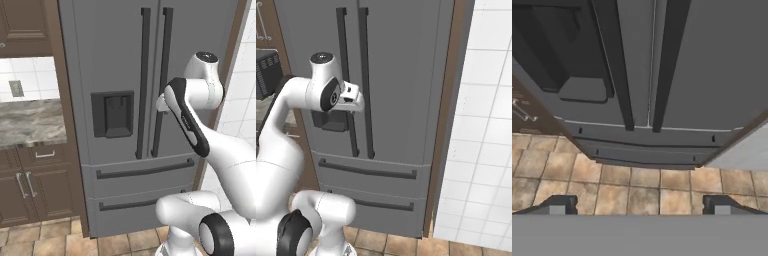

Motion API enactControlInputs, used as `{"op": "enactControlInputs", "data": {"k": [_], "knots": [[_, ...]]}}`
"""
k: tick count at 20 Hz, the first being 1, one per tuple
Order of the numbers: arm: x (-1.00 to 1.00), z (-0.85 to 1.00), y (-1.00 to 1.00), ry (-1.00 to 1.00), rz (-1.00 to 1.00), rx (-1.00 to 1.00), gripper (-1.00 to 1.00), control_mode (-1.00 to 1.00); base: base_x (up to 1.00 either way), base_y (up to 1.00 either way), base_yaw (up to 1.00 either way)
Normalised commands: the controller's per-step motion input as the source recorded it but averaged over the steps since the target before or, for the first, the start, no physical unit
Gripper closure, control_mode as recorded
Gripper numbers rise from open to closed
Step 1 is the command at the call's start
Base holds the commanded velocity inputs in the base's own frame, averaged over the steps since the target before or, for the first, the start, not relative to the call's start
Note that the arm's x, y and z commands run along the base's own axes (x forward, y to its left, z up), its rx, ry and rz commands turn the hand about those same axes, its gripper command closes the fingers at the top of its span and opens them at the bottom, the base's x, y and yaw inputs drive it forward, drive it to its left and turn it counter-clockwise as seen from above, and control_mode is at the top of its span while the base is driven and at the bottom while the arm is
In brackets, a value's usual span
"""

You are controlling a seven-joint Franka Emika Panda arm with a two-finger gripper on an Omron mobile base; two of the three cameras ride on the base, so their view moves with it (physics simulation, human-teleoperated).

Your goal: There is a bowl on the dining counter. Grab a lemon wedge from the fridge and place it in the bowl. Then get the liquor bottle and glass cup from the cabinet and place them next to the bowl.

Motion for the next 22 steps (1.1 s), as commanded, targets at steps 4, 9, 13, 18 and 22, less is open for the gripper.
{"op": "enactControlInputs", "data": {"k": [4,9,13,18,22], "knots": [[0.14,0.37,-0.05,-0.3,0.0,0.0,-1.0,-1.0,0.0,0.0,0.0],[0.5,0.39,-0.01,-0.11,-0.01,0.0,-1.0,-1.0,0.0,0.0,0.0],[0.46,0.3,0.0,-0.03,-0.03,0.0,-1.0,-1.0,0.0,0.0,0.0],[0.29,0.12,-0.02,-0.09,-0.14,0.0,-1.0,-1.0,0.0,0.0,0.0],[0.14,0.01,-0.12,-0.17,-0.12,0.0,-1.0,-1.0,0.0,0.0,0.0]]}}
